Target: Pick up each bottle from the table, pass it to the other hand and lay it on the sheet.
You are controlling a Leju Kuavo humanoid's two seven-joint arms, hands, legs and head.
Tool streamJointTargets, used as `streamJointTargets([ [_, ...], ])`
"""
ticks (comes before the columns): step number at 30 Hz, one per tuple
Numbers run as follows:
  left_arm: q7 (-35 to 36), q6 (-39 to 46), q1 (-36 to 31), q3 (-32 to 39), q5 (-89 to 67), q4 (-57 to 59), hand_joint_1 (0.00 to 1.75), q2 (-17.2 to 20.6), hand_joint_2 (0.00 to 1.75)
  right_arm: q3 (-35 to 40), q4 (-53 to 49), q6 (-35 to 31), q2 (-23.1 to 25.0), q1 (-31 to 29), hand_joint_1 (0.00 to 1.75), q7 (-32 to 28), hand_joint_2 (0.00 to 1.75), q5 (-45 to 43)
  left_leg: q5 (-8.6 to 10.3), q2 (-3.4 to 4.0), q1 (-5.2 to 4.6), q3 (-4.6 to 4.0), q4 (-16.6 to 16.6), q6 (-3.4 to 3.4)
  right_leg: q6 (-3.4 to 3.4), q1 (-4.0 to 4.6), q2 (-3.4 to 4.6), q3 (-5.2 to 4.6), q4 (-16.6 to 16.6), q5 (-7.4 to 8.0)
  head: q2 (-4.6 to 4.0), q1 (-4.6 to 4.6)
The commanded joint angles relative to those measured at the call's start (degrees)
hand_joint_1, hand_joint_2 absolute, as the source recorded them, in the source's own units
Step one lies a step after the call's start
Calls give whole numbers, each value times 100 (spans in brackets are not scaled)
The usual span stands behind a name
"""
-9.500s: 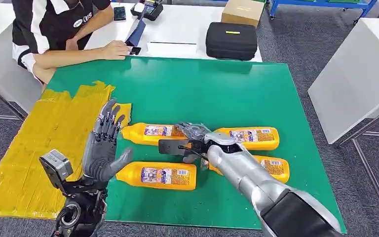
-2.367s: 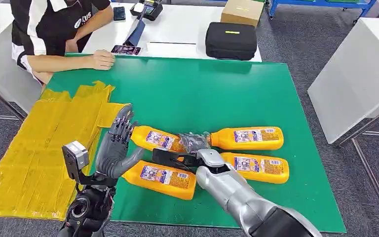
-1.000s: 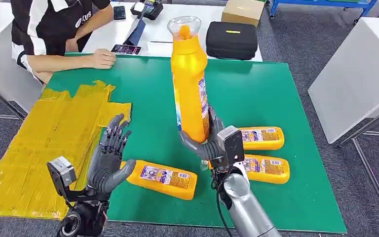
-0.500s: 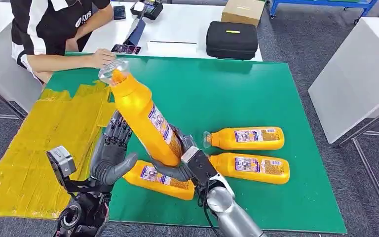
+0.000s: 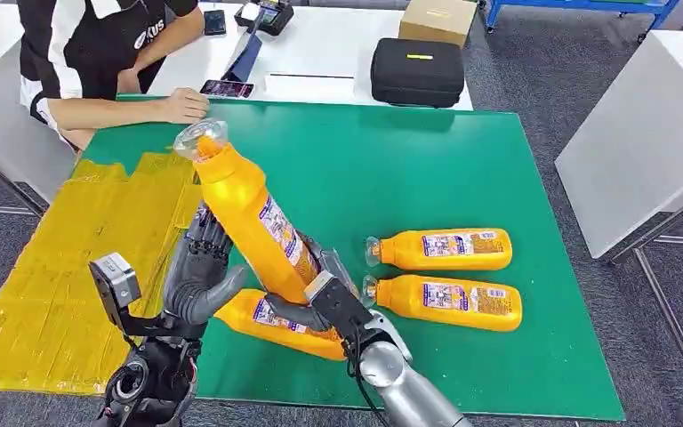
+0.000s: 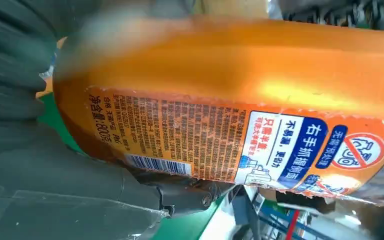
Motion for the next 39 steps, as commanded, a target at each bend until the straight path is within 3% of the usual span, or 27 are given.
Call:
streamJointTargets([
  [1,86,56,-319,19,-103,595,0,-1,175,1009,-1097,227,-404,355,173,95,175,331,-30,-19,4,52,7,4,-45,8,-9,54,6,-32,0,0],
  [6,93,71,-353,82,-111,650,0,-19,175,1071,-1306,120,-467,393,175,161,175,525,-10,-12,1,17,0,2,-24,3,-8,17,-1,-12,0,0],
  [16,86,155,-408,285,-108,884,0,-71,175,1258,-1272,-28,-480,262,175,154,175,1028,-26,-8,3,46,3,2,-44,8,0,44,4,-23,0,0],
  [17,26,193,-358,378,-33,846,82,-104,175,1235,-1293,-36,-485,277,175,157,175,1017,-18,-8,2,32,0,1,-33,6,-2,31,1,-16,0,2],
  [18,-38,227,-307,441,21,779,175,-121,175,1217,-1324,-45,-493,291,175,161,175,1008,-25,-8,3,42,3,2,-40,7,0,40,3,-22,0,2],
  [33,-120,467,-45,601,357,399,175,-129,175,1093,-1230,-145,-474,252,175,251,175,827,-16,-3,2,24,1,1,-31,5,3,23,1,-13,0,2],
  [38,-105,573,103,681,465,168,175,-87,175,723,-1609,-472,-600,463,175,208,175,421,-21,-4,1,30,3,2,-34,4,3,31,4,-18,0,2],
  [39,-100,587,138,703,478,162,175,-81,175,586,-1757,-570,-637,546,164,167,175,316,-12,-6,3,17,-1,1,-25,5,-2,19,-1,-10,0,0],
])
